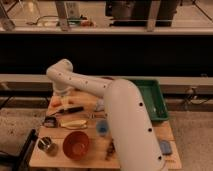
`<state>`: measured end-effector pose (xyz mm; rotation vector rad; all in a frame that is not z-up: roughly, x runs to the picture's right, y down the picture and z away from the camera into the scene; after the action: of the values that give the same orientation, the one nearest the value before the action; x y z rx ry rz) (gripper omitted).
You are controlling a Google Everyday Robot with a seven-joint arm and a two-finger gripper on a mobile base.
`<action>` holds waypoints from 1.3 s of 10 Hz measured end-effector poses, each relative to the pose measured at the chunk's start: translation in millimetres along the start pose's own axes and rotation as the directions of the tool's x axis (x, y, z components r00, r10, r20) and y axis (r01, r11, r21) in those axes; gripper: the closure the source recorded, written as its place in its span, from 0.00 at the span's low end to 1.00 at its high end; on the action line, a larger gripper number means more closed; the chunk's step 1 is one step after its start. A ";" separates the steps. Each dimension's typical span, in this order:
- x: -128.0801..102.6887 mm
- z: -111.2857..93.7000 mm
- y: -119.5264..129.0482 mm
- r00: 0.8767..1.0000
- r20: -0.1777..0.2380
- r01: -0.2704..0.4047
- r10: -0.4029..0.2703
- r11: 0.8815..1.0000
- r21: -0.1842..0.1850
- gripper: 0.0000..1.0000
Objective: Place pepper in metal cup
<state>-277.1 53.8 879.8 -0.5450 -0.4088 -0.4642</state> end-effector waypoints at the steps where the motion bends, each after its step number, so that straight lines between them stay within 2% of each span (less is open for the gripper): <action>1: -1.4 3.5 -5.3 1.000 0.004 0.006 -0.006 1.000 0.004 0.20; 8: -23.0 28.5 -39.3 0.996 0.040 0.078 -0.079 0.997 0.013 0.20; 13: -18.8 42.9 -47.9 0.996 0.066 0.061 -0.063 0.998 0.027 0.20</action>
<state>-327.8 48.0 923.1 -0.5252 -0.4957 -0.5009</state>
